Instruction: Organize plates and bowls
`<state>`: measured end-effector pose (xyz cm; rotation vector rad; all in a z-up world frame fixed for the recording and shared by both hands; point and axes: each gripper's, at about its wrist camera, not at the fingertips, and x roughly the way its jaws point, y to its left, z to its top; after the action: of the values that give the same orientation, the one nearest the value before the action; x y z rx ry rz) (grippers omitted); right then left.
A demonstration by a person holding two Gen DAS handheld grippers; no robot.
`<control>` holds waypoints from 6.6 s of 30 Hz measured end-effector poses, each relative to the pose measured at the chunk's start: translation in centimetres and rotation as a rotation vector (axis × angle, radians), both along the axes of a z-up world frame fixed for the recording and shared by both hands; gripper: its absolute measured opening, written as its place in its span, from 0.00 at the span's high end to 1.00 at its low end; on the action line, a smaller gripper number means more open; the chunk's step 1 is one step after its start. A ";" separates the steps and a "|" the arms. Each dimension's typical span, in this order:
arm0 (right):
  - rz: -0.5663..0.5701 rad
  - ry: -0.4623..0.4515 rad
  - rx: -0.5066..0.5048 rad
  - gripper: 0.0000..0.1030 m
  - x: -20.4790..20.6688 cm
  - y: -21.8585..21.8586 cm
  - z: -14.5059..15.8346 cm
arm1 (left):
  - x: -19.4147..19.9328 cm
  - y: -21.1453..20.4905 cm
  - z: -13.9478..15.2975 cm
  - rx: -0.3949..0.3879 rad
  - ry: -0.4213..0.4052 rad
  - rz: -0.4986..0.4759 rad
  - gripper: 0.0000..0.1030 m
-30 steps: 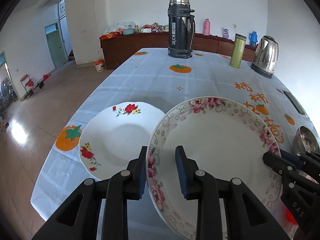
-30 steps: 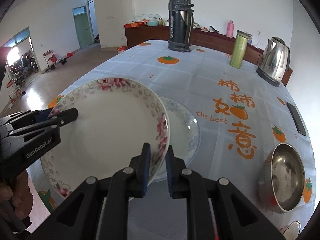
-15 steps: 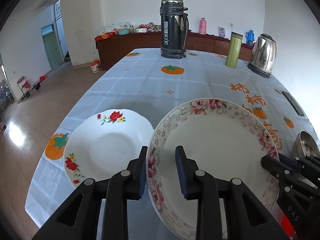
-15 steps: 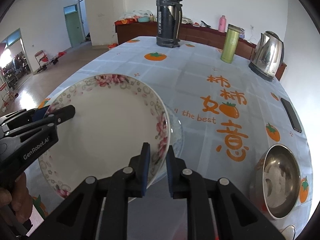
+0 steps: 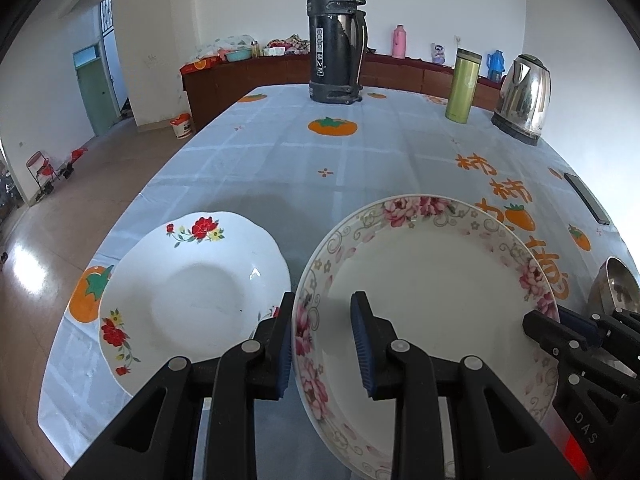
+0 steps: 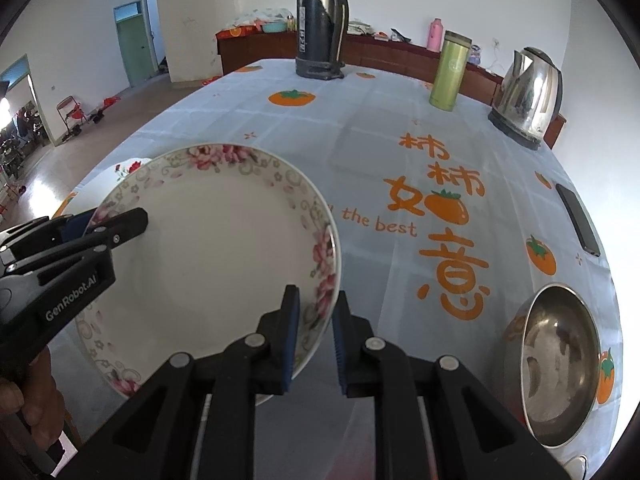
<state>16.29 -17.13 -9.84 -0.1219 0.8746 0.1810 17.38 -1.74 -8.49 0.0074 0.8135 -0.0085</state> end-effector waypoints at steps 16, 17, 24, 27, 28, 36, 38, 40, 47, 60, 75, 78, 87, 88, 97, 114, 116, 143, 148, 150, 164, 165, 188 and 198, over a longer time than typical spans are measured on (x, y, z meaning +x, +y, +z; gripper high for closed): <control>0.001 0.034 -0.033 0.84 0.9 0.0 -0.4 | 0.8 0.2 -1.1 -0.005 0.031 -0.008 0.71; 0.002 0.035 -0.035 0.84 0.9 0.0 -0.5 | 0.9 0.2 -1.1 -0.006 0.033 -0.007 0.72; 0.011 0.046 -0.050 0.84 1.1 0.3 -0.8 | 0.9 0.3 -1.4 -0.006 0.037 -0.004 0.72; 0.010 0.049 -0.052 0.83 1.1 0.2 -0.8 | 0.9 0.3 -1.5 -0.002 0.036 -0.006 0.72; 0.010 0.049 -0.052 0.83 1.1 0.3 -0.9 | 0.9 0.3 -1.5 0.001 0.034 -0.008 0.72; 0.009 0.058 -0.060 0.83 1.2 0.4 -0.9 | 0.9 0.0 -1.5 0.024 0.027 -0.012 0.72; 0.009 0.058 -0.060 0.83 1.2 0.4 -1.0 | 0.9 -0.1 -1.5 0.030 0.026 -0.013 0.72; 0.007 0.058 -0.062 0.83 1.2 0.4 -1.0 | 1.0 -0.1 -1.6 0.033 0.025 -0.014 0.72; 0.003 0.065 -0.069 0.83 1.4 0.3 -1.0 | 1.2 -0.4 -1.7 0.054 0.024 -0.018 0.72; 0.001 0.069 -0.091 0.82 1.5 0.5 -1.1 | 1.3 -0.4 -1.7 0.055 0.024 -0.017 0.72; 0.001 0.075 -0.102 0.82 1.8 0.6 -1.3 | 1.4 -1.1 -1.9 0.108 0.009 -0.011 0.72; 0.007 0.069 -0.124 0.82 1.7 1.0 -1.4 | 1.3 -1.6 -2.1 0.145 0.001 -0.010 0.72; 0.010 0.073 -0.147 0.82 1.9 1.1 -1.5 | 1.4 -1.4 -2.1 0.142 -0.001 -0.009 0.72; 0.012 0.074 -0.153 0.82 1.9 1.0 -1.5 | 1.4 -1.4 -2.1 0.141 0.000 -0.009 0.72; 0.018 0.082 -0.173 0.80 2.1 1.3 -1.6 | 1.2 -1.0 -1.6 0.108 -0.006 -0.006 0.72; 0.080 0.092 -0.252 0.63 1.2 2.8 -2.2 | 0.5 0.4 -1.0 0.050 -0.003 0.021 0.62; 0.081 0.090 -0.248 0.62 1.1 2.8 -2.2 | 0.1 0.9 -0.8 0.036 -0.008 0.036 0.55; 0.228 0.035 -0.044 0.61 2.8 8.9 2.7 | -1.4 16.3 -1.8 -0.047 0.031 0.390 0.37; 0.237 0.047 -0.015 0.65 4.6 11.6 2.7 | -1.1 16.9 -2.5 -0.070 0.048 0.395 0.37; 0.247 0.038 -0.019 0.65 5.1 13.1 2.7 | -1.0 17.0 -2.9 -0.070 0.053 0.397 0.37; 0.270 0.103 -0.126 0.79 9.6 18.9 -1.2 | -0.2 17.9 -4.2 -0.094 0.059 0.379 0.52; 0.269 0.113 -0.132 0.80 9.7 19.0 -1.6 | -0.2 17.8 -4.2 -0.090 0.056 0.371 0.56; 0.303 0.119 -0.035 0.81 8.2 19.3 -1.3 | -1.1 17.5 -2.6 -0.007 0.018 0.390 0.70; 0.276 0.130 0.008 0.81 6.8 17.4 -0.3 | -1.8 16.0 -1.7 -0.012 0.033 0.368 0.70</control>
<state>23.07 0.25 -10.12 -0.2259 0.9852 0.4542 15.63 14.27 -10.15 -0.1548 0.8381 0.3349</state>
